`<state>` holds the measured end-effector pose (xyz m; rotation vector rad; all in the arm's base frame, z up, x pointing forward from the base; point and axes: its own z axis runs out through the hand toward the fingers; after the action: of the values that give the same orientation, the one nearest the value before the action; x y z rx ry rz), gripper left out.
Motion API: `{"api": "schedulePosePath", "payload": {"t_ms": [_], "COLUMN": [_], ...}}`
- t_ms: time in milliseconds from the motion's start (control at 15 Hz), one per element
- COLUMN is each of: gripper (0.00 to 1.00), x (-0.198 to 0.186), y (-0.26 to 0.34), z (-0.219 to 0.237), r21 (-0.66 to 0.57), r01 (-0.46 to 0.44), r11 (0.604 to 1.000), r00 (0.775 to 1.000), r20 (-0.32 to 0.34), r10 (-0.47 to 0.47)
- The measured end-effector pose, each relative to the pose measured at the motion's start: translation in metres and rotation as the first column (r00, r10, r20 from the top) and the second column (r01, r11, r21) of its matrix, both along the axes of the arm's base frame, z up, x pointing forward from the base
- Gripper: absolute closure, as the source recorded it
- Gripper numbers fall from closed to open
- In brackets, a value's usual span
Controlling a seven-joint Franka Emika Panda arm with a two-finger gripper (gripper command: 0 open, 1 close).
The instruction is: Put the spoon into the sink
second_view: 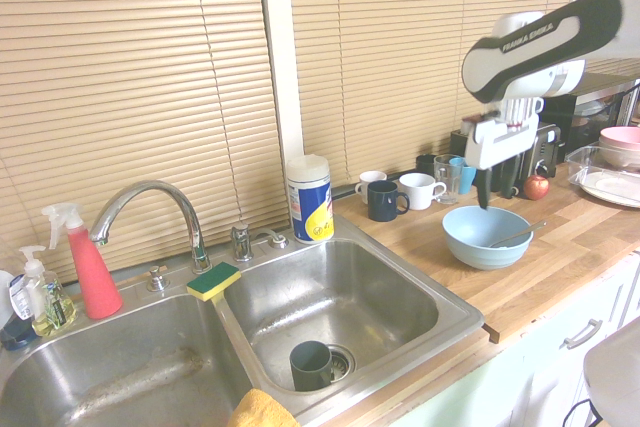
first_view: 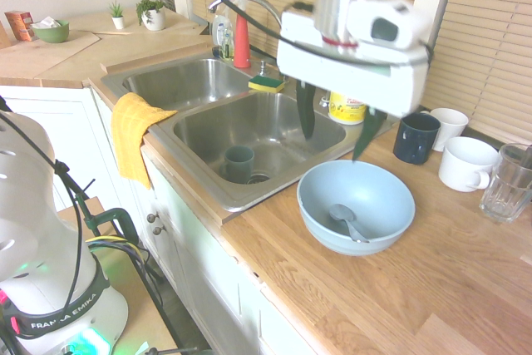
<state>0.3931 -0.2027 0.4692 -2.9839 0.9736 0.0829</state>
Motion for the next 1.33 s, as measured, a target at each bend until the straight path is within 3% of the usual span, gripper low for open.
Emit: {"api": "schedulePosePath", "payload": {"t_ms": [267,800,867,1333], "gripper": [0.0,0.0,1.0,1.0], "x": [0.01,0.039,0.042,0.049], "y": [-0.018,-0.024,-0.023,-0.021], "z": [-0.043,-0.105,-0.107,-0.126], "r21": [0.001,-0.022,-0.024,-0.037], "r01": [-0.039,-0.083,-0.086,-0.093], "r11": [0.999,0.996,0.996,0.995], "r00": [0.995,0.987,0.987,0.983], "r20": [-0.09,-0.139,-0.139,-0.165], "r10": [0.039,0.079,0.082,0.086]}}
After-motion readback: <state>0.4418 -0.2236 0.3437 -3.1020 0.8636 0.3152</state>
